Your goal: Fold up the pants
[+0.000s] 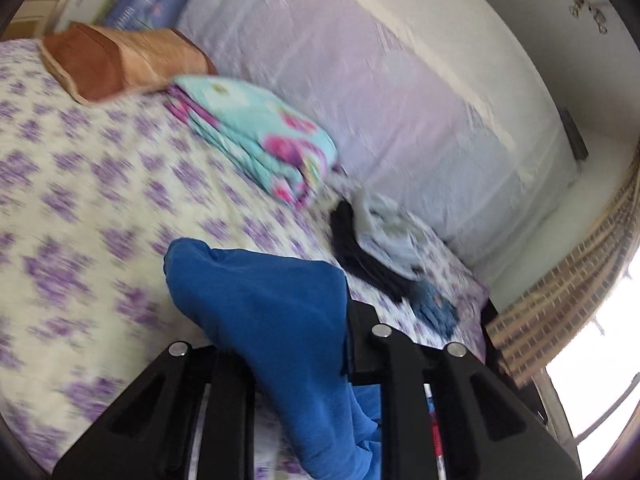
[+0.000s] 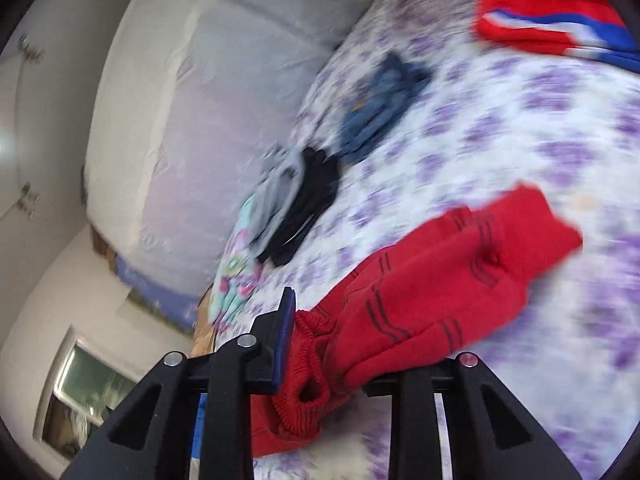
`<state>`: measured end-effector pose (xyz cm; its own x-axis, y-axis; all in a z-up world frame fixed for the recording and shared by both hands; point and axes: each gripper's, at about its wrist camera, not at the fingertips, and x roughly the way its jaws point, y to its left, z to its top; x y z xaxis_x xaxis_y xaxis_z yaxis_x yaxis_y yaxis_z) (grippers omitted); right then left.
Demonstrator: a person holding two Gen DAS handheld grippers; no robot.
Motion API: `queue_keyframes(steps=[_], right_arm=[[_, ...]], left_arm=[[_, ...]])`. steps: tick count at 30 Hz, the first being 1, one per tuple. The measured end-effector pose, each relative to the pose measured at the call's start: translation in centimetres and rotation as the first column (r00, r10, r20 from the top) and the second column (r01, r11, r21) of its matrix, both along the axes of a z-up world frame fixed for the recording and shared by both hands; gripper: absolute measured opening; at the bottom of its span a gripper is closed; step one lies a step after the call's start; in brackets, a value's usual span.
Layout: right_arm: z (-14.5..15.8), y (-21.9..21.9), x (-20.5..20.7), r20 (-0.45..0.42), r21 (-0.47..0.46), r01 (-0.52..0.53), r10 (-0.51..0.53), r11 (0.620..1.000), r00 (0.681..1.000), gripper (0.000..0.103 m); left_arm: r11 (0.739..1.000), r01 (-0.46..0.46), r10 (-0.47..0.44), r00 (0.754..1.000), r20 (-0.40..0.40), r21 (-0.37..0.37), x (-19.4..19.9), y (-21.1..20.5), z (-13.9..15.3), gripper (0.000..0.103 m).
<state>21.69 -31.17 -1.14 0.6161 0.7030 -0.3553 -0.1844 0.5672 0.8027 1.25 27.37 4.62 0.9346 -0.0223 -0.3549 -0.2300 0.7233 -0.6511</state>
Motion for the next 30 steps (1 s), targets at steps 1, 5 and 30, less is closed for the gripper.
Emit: queue_keyframes(steps=[1,5,30], right_arm=[[-0.1,1.0,0.7,-0.015,-0.005,-0.034,0.034,0.999,0.999,0.028],[-2.4,1.5,0.1,-0.111,-0.01,-0.006,0.005,1.0,0.994,0.049],[-0.5,-0.6,-8.7,0.007,0.038,-0.113,0.113,0.993,0.994,0.022]], left_arm=[[0.999,-0.032,0.033,0.999,-0.009,0.016,-1.3,0.9,0.4,0.017],[0.997,-0.058,0.064,0.989,-0.134,0.046,-4.0,2.0,-1.8,0.026],[0.981,0.024,-0.058,0.983,-0.176,-0.193,-7.3,3.2,-9.3,0.023]])
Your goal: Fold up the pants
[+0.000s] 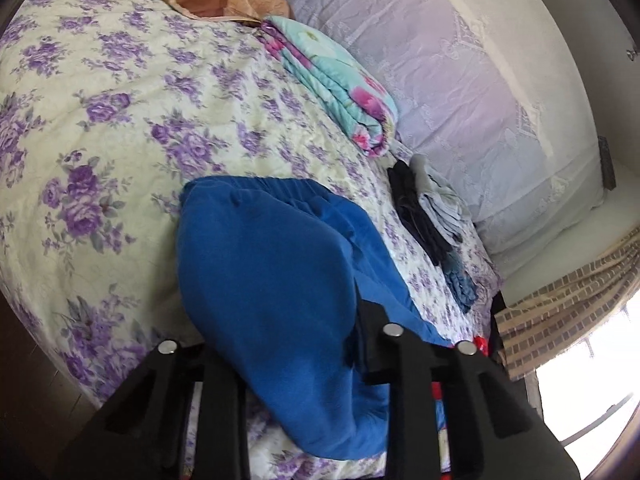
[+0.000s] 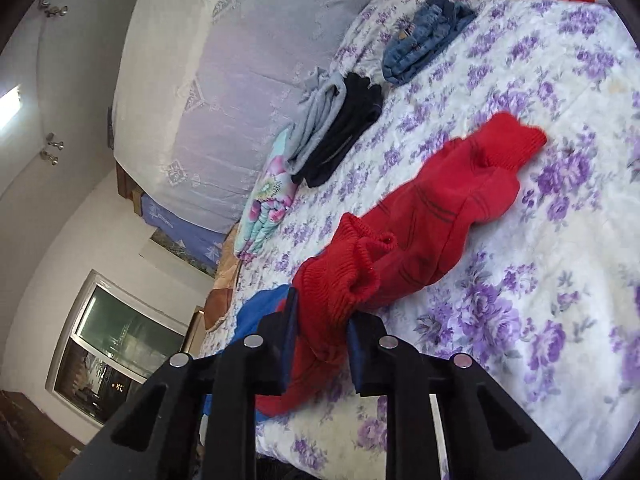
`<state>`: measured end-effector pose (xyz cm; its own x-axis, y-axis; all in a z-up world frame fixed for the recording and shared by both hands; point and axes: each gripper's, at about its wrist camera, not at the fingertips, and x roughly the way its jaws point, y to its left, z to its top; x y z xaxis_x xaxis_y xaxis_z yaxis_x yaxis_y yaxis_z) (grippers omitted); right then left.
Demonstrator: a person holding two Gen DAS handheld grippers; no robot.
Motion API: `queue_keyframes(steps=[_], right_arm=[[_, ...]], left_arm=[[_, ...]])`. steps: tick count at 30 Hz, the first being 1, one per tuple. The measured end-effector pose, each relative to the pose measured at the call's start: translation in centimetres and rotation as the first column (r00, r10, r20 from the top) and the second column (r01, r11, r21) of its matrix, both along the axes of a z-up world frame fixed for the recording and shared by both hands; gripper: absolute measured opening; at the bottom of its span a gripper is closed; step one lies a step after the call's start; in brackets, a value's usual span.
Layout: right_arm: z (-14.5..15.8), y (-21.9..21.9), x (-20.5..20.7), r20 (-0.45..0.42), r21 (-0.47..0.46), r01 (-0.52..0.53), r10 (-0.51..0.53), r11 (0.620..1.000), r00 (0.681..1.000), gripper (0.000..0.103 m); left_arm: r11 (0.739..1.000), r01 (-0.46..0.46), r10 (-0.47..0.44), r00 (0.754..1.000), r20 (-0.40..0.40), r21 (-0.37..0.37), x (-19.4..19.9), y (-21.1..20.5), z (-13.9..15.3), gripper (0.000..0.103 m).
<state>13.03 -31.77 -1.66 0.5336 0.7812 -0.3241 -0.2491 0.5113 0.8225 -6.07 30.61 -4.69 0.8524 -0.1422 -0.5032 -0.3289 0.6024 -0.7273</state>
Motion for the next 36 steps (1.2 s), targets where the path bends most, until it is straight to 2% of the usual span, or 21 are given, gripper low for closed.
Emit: queue_keyframes(steps=[4,7,9,14,18,21,23,27,29,30,31,33,34,36], right_arm=[[3.2,-4.6,-1.7,0.06,0.072,0.066,-0.071,0.995,0.996,0.021],[5.0,-7.5,-3.0,0.107,0.104,0.11,-0.121,0.989,0.987,0.021],[6.0,-9.0,-3.3,0.129,0.114,0.138,-0.153,0.984,0.98,0.021],[6.2,-10.6,1.1,0.067,0.151,0.171,-0.183,0.974,0.981,0.021],[5.0,-10.9,7.6,-0.018,0.152,0.223,-0.223,0.963,0.975,0.021],[3.2,-10.8,13.7,-0.117,0.128,0.281,-0.267,0.951,0.957,0.021],[2.2,-10.7,17.7,-0.15,0.101,0.322,-0.306,0.941,0.94,0.021],[0.7,-9.1,25.4,-0.187,0.005,0.354,-0.347,0.935,0.919,0.021],[0.3,-7.3,26.5,-0.211,0.0,0.289,-0.282,0.957,0.936,0.025],[0.1,-5.9,26.5,-0.209,-0.004,0.226,-0.222,0.974,0.952,0.032],[0.0,-4.8,26.2,-0.195,-0.025,0.182,-0.183,0.983,0.963,0.048],[-0.7,-3.4,25.5,-0.181,-0.116,0.144,-0.163,0.983,0.97,0.059],[-1.3,-3.4,25.3,-0.192,-0.147,0.142,-0.169,0.979,0.967,0.059],[-2.7,-4.5,25.2,-0.243,-0.149,0.173,-0.206,0.974,0.948,0.059]], left_arm=[[0.998,0.065,-0.063,0.995,0.078,-0.016,-0.6,-1.5,2.0,0.022],[0.993,0.117,-0.113,0.981,0.157,-0.021,-1.0,-2.7,4.1,0.021],[0.989,0.146,-0.143,0.974,0.176,-0.004,-0.6,-3.4,5.6,0.021],[0.977,0.198,-0.209,0.965,0.161,0.083,4.9,-4.4,10.1,0.019],[0.974,0.184,-0.199,0.972,0.121,0.13,12.5,-3.6,12.0,0.019],[0.979,0.185,-0.191,0.979,0.064,0.089,19.9,-2.1,11.5,0.019],[0.984,0.146,-0.148,0.989,0.007,0.104,24.6,-1.3,10.5,0.019],[0.981,0.146,-0.137,0.987,-0.079,0.128,32.6,-0.9,8.1,0.018],[0.984,0.126,-0.113,0.988,-0.109,0.125,34.7,-0.6,7.1,0.018],[0.987,0.126,-0.115,0.987,-0.113,0.101,35.5,-0.3,6.6,0.018],[0.988,0.128,-0.119,0.987,-0.111,0.08,35.9,-0.1,6.2,0.018],[0.989,0.132,-0.124,0.986,-0.114,0.061,36.5,0.6,5.6,0.018],[0.989,0.133,-0.125,0.985,-0.114,0.061,36.4,0.7,5.5,0.018],[0.99,0.135,-0.129,0.986,-0.108,0.05,36.1,1.1,5.4,0.018]])
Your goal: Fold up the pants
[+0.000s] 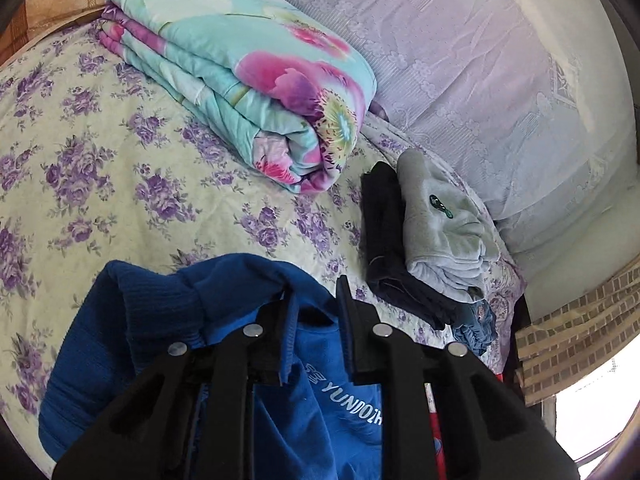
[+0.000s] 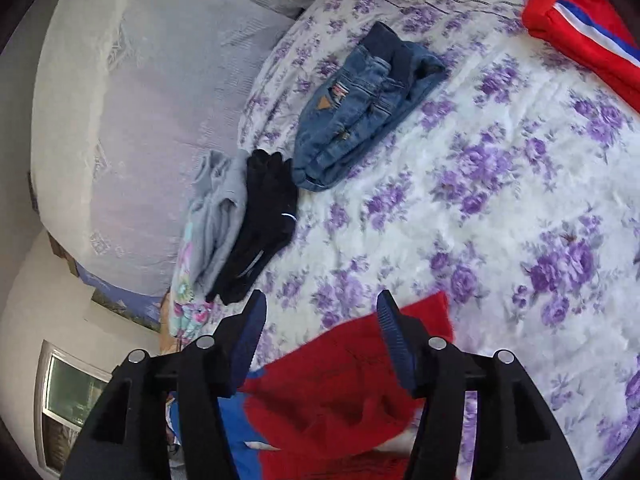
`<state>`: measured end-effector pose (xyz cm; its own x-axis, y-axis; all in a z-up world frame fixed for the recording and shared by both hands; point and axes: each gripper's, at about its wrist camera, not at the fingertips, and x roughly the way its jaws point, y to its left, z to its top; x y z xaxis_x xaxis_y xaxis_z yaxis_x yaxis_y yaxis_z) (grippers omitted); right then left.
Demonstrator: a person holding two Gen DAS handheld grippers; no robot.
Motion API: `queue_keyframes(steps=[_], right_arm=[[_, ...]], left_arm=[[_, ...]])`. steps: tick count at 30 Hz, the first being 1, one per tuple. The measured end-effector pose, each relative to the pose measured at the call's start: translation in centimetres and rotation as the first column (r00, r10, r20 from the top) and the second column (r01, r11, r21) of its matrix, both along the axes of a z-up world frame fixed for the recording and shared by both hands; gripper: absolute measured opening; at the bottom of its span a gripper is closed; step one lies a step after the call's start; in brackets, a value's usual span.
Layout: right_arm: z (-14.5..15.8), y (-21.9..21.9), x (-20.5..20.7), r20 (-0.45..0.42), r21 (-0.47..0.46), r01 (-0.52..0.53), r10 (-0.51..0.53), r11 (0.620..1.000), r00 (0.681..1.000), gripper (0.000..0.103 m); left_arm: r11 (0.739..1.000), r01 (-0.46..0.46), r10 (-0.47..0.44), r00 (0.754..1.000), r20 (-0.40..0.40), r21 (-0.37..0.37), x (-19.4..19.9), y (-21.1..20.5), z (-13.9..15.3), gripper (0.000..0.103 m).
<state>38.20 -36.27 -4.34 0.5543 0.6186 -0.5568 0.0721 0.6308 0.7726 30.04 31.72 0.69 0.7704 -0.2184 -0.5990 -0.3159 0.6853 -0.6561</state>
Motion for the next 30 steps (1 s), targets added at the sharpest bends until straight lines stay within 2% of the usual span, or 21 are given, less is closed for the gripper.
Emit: queue_keyframes(steps=[3,5,10,14,15,16,18,19,22,25,28,29,30], right_arm=[[-1.5,-1.9,0.1,-0.042,0.015,0.055,-0.054,0.998,0.998,0.059],[-2.4,-2.2,0.3,-0.077,0.025,0.036,-0.034,0.999,0.996,0.059],[-3.3,-1.9,-1.1,-0.099,0.016,-0.007,0.009,1.0,0.995,0.058],[-3.0,-0.6,-2.5,-0.069,-0.057,-0.096,0.092,0.994,0.993,0.058],[-3.0,-0.3,-2.4,-0.056,-0.076,-0.107,0.103,0.991,0.993,0.055],[-3.1,0.0,-2.2,-0.052,-0.087,-0.117,0.113,0.989,0.992,0.035],[-3.2,0.2,-1.7,-0.041,-0.064,-0.113,0.111,0.991,0.993,0.017],[-2.9,0.0,-1.4,-0.025,-0.051,-0.098,0.097,0.994,0.995,0.016],[0.1,-0.8,0.3,0.074,-0.045,-0.07,0.073,0.997,0.995,0.015],[2.7,-1.4,3.1,0.128,-0.067,-0.027,0.035,0.997,0.991,0.015],[2.0,-2.2,6.3,0.105,-0.116,0.012,0.001,0.993,0.994,0.016],[1.1,-2.4,7.3,0.07,-0.132,0.009,0.0,0.991,0.998,0.019],[-0.2,-2.7,8.4,0.016,-0.144,0.012,-0.01,0.99,1.0,0.027]], left_arm=[[1.0,0.005,-0.006,1.0,0.024,0.011,-0.8,0.4,0.4,0.018],[1.0,0.004,-0.004,0.999,0.038,0.016,-1.4,0.5,0.7,0.018],[1.0,-0.01,0.01,0.998,0.058,0.002,-2.7,0.8,1.0,0.018],[1.0,-0.002,0.001,0.998,0.061,0.011,-3.2,0.7,1.1,0.018],[1.0,0.001,-0.002,0.998,0.057,0.02,-3.1,0.6,1.1,0.018],[1.0,0.0,-0.002,0.999,0.053,0.028,-3.0,0.6,1.1,0.018],[1.0,-0.008,0.006,0.999,0.051,0.025,-2.9,0.6,1.0,0.018],[1.0,-0.008,0.007,0.999,0.053,0.019,-2.8,0.6,1.2,0.018],[1.0,0.0,-0.002,0.998,0.065,0.024,-2.2,0.4,2.2,0.018],[0.997,0.011,-0.017,0.996,0.088,0.073,-0.8,-0.5,3.9,0.018],[0.995,0.043,-0.049,0.997,0.059,0.089,2.4,-0.8,3.8,0.019],[0.997,0.046,-0.046,0.999,0.007,0.059,3.8,-0.7,2.5,0.02],[0.999,0.044,-0.042,0.998,-0.052,0.031,4.9,-0.5,1.2,0.027]])
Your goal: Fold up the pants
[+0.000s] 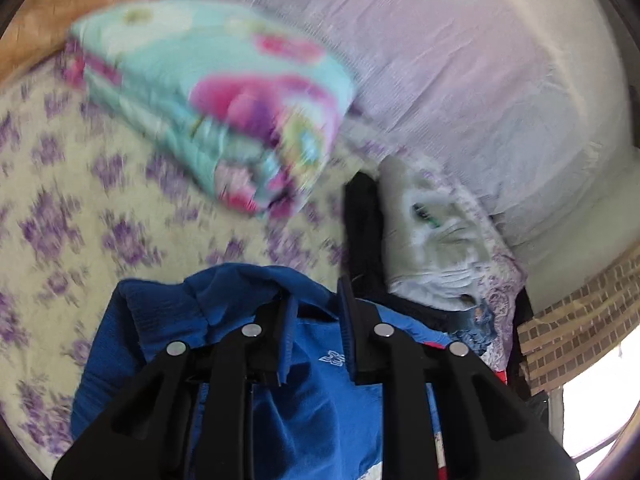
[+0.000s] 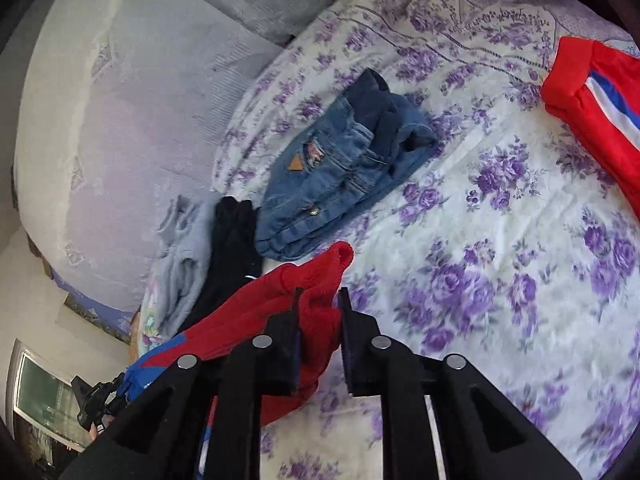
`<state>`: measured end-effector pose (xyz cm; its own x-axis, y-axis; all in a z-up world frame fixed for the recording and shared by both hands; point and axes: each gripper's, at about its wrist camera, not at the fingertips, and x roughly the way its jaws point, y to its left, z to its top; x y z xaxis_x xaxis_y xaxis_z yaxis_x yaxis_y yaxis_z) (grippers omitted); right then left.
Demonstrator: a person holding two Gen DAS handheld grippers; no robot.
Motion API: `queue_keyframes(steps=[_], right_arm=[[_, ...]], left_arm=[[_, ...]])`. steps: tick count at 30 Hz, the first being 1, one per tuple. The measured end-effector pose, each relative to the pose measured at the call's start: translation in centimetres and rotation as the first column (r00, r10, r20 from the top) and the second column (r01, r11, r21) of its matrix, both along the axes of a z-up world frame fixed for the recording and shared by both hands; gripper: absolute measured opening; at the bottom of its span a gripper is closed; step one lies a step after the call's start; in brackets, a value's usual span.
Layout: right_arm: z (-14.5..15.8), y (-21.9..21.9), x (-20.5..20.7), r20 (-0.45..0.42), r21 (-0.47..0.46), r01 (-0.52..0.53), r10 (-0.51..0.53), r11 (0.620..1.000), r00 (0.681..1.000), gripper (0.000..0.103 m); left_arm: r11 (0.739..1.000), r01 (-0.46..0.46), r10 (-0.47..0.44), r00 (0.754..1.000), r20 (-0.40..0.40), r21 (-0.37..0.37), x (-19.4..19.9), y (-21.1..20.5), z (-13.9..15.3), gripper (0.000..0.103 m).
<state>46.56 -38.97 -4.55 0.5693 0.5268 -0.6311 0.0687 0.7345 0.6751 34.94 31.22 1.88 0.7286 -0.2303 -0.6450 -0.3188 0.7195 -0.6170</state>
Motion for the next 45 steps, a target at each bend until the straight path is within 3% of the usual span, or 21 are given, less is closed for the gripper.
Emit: queue_keyframes(steps=[1,3,5,7,9,12,16,21,23,27,35,38,42,45], right_arm=[[-1.1,-0.5,0.4,-0.033,-0.002,0.022,-0.022,1.0,0.999,0.039],[-2.1,-1.9,-0.3,-0.043,0.027,0.071,-0.069,0.997,0.997,0.04],[-2.0,-2.9,-1.7,-0.033,0.068,0.072,-0.07,0.995,0.997,0.04],[-1.4,-3.3,-3.6,-0.029,0.057,0.064,-0.063,0.996,0.998,0.045],[-0.5,-3.4,-6.2,-0.007,0.036,0.041,-0.041,0.999,0.999,0.053],[0.0,-2.9,-10.5,0.012,0.038,-0.006,0.006,0.999,1.0,0.061],[-0.3,-1.6,-16.2,0.017,0.077,-0.06,0.059,0.995,0.998,0.065],[-1.2,0.0,-21.7,0.025,0.139,-0.09,0.088,0.986,0.996,0.068],[-1.1,0.3,-23.1,0.036,0.138,-0.099,0.095,0.985,0.995,0.069],[-0.9,-0.2,-25.0,0.026,0.2,-0.086,0.083,0.976,0.996,0.069],[-2.1,-0.9,-27.0,-0.002,0.271,-0.083,0.086,0.959,0.996,0.07],[-2.4,-0.8,-27.1,0.0,0.281,-0.078,0.082,0.956,0.997,0.07],[-2.5,0.0,-27.2,0.003,0.299,-0.095,0.099,0.95,0.995,0.07],[-2.5,-0.3,-28.2,0.001,0.333,-0.089,0.094,0.939,0.996,0.07]], left_arm=[[1.0,-0.009,0.007,0.997,-0.081,-0.024,1.0,0.2,-1.8,0.036],[0.999,-0.029,0.025,0.989,-0.147,-0.031,1.2,0.4,-3.7,0.038],[1.0,-0.013,0.011,0.992,-0.123,-0.023,0.2,0.6,-3.8,0.046],[1.0,-0.004,0.003,0.996,-0.084,-0.002,-1.6,1.0,-2.9,0.065],[1.0,-0.012,0.013,1.0,-0.022,0.027,-4.3,1.9,-1.5,0.07],[0.999,-0.008,0.007,1.0,0.026,0.04,-8.7,3.4,-0.5,0.07],[0.999,-0.029,0.028,0.999,0.038,0.025,-14.8,4.5,-1.4,0.07],[0.999,0.028,-0.028,0.999,0.02,-0.021,-20.0,2.7,-4.8,0.07],[0.996,0.044,-0.044,0.999,0.004,-0.075,-21.1,2.2,-6.7,0.07],[0.981,0.047,-0.048,0.999,-0.001,-0.187,-21.1,1.4,-9.5,0.069],[0.966,-0.028,0.023,0.999,-0.022,-0.258,-17.2,1.4,-10.5,0.069],[0.972,-0.049,0.045,0.999,-0.02,-0.23,-16.6,1.2,-10.6,0.062],[0.971,-0.057,0.059,0.998,0.005,-0.232,-17.6,1.3,-10.7,0.039],[0.972,-0.052,0.061,0.998,0.032,-0.229,-18.4,1.2,-10.2,0.033]])
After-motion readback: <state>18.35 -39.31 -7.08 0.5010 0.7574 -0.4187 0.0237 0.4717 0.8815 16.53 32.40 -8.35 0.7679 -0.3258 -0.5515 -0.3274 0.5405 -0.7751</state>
